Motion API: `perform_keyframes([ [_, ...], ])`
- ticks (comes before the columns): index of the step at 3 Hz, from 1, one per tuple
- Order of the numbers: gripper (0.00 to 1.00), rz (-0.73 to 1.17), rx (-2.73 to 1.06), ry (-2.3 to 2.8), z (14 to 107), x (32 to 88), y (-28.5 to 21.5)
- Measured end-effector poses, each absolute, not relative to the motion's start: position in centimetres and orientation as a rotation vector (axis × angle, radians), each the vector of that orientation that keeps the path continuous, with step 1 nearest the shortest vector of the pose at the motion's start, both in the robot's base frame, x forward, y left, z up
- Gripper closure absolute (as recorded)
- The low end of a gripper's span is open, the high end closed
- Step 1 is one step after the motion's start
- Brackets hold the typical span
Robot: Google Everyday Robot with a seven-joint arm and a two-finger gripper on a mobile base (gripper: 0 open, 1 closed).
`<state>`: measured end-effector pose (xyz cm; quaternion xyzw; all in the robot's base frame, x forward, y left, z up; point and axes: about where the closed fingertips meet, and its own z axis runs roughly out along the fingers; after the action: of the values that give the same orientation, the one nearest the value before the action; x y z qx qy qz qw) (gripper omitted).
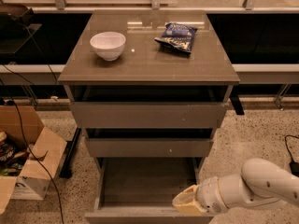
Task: Close bottom drawer
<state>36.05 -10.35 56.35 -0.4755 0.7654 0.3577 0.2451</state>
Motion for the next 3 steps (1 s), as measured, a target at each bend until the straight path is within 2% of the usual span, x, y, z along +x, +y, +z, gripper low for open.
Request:
perform_keyframes([
  [1,1.00,1.082,-1.185,2.164,51.2,36.3,-11.6],
  [3,1.00,1.096,-1.140,2.213,47.9,36.6,-11.2],
])
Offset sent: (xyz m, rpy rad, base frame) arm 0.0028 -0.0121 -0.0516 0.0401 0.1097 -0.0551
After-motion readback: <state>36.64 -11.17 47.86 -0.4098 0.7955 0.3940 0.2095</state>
